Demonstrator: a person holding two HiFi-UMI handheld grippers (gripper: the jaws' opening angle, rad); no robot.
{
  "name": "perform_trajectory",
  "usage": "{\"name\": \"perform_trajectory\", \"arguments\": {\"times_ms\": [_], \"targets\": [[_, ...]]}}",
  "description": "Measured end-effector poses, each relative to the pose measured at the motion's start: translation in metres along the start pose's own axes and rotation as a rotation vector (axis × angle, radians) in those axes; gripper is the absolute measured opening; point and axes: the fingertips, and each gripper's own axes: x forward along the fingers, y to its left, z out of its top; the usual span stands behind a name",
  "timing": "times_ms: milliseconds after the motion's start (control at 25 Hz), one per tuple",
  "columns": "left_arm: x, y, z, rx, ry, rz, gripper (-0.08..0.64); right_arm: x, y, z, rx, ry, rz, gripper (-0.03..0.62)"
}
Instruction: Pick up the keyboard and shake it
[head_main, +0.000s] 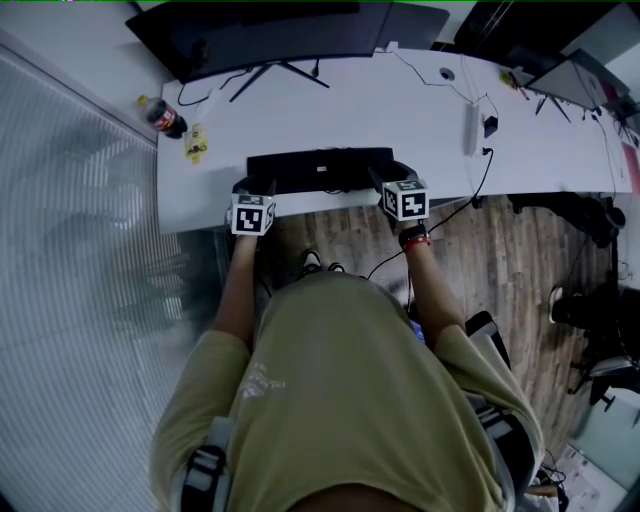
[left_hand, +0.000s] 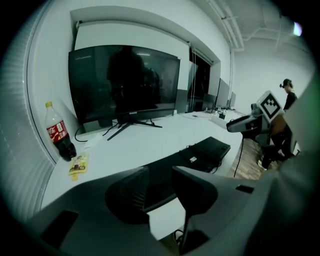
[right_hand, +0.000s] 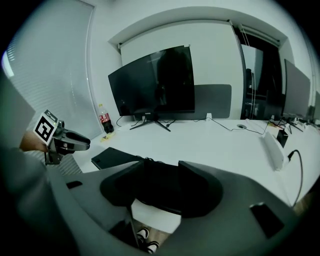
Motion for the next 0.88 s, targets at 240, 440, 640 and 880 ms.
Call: {"name": "perform_trajectory", "arguments": {"times_ms": [240,440,640,880], "targets": [[-0.015,-0.011,0.057,-0.020,-0.148,-0.018,0.124,-0.007,0.016,0.042,0.012,-0.098,0.037,0.198],[-0.037,-0.017,0.100,-0.014,-0.261,-0.015,0.088,-0.022,0.022,0.076,-0.008,-0.170,0.036,0.152],[-0.055,-0.025,0.124,-0.003,-0.345,-0.006,0.064,-0.036,0.026,0.100,-0.026,-0.231,0.034,0.110],[-0.073,-0.036,0.146,0.002,-0.425,-0.010,0.037,-0.052,0.032,0.120,-0.031,-0.293,0.052,0.074]]}}
